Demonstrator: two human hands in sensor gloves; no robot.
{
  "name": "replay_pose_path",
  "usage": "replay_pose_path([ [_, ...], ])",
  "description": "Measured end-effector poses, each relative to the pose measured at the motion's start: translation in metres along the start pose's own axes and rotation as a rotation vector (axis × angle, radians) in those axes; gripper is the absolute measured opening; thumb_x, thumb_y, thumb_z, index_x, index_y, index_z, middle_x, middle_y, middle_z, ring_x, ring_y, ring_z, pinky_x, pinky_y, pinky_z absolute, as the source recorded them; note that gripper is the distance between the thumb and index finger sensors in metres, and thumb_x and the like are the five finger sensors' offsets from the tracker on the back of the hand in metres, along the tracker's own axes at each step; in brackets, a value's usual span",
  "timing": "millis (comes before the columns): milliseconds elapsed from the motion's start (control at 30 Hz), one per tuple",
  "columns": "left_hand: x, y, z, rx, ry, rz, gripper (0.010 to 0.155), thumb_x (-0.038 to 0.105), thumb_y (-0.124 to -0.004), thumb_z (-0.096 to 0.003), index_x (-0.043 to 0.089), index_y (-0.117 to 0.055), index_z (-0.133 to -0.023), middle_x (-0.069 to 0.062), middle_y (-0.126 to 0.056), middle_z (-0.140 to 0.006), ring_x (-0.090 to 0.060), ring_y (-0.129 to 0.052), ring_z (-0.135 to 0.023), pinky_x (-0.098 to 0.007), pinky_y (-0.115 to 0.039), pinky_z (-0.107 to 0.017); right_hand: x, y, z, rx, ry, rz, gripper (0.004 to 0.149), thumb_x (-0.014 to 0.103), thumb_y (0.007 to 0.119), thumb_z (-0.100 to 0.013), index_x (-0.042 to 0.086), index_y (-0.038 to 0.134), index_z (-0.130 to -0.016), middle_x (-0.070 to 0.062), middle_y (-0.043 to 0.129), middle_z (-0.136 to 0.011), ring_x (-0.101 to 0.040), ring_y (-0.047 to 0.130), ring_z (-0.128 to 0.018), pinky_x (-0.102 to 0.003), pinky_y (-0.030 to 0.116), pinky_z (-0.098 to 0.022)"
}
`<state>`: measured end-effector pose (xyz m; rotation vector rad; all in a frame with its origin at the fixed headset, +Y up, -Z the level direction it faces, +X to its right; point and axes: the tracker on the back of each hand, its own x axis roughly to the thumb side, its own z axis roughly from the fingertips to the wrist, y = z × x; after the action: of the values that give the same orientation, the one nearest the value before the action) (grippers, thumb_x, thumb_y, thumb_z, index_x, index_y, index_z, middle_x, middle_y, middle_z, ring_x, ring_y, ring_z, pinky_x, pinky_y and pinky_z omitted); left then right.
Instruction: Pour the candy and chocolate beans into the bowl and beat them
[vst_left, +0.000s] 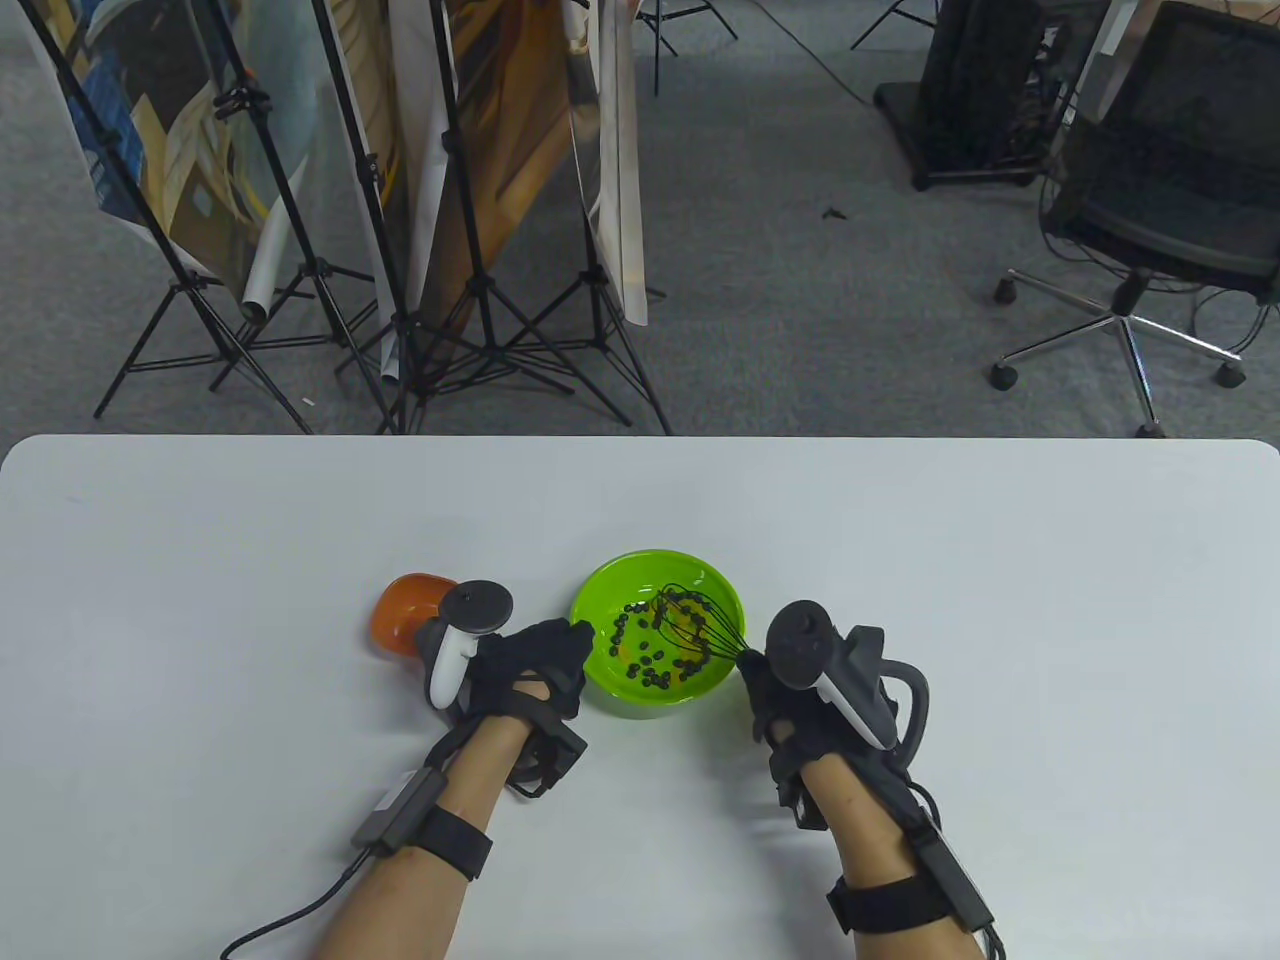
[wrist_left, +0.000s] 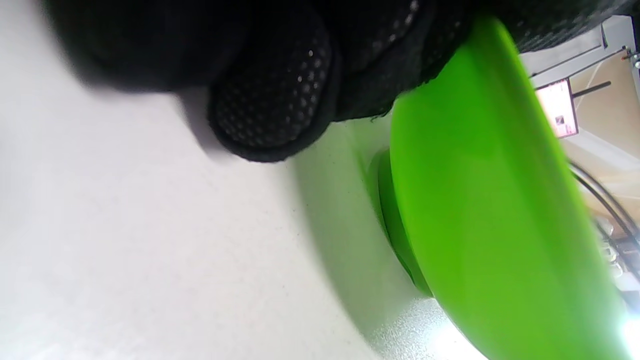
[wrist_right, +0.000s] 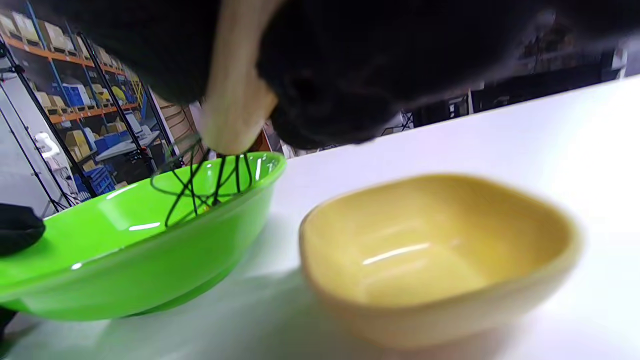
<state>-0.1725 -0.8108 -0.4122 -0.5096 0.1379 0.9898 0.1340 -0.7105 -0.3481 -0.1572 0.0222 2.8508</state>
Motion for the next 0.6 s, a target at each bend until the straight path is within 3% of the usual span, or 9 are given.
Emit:
replay_pose_path([
  [167,0.0,0.0,0.0,0.0,0.002,0.003,0.044,0.062,-0.069,-0.0455,0.025,-0.083,-0.065,0.013,-0.097,-0.043,-0.012,-0.105,-0.036,-0.027,-0.092,-0.025,0.016,0.013,0.0,0.03,-0.09,-0.034,0.055,0.051,0.076,-0.049,0.007,0.091,-0.08,-0.012,0.1,-0.039,-0.021,0.093,-0.005,-0.043,0.087,-0.002],
  [400,0.0,0.0,0.0,0.0,0.009,0.017,0.044,0.062,-0.069,-0.0456,0.025,-0.083,-0.066,0.013,-0.097,-0.044,-0.012,-0.105,-0.036,-0.027,-0.092,-0.025,0.023,-0.013,0.009,0.188,-0.169,0.022,0.054,0.05,0.081,-0.049,0.008,0.093,-0.08,-0.014,0.1,-0.04,-0.024,0.094,-0.007,-0.046,0.086,-0.004],
  [600,0.0,0.0,0.0,-0.004,0.005,0.019,0.044,0.062,-0.07,-0.0456,0.025,-0.083,-0.065,0.012,-0.097,-0.044,-0.013,-0.105,-0.037,-0.027,-0.092,-0.025,0.008,-0.035,0.012,0.084,-0.077,0.106,0.053,0.049,0.086,-0.047,0.007,0.095,-0.078,-0.015,0.101,-0.039,-0.025,0.093,-0.006,-0.047,0.086,-0.004],
])
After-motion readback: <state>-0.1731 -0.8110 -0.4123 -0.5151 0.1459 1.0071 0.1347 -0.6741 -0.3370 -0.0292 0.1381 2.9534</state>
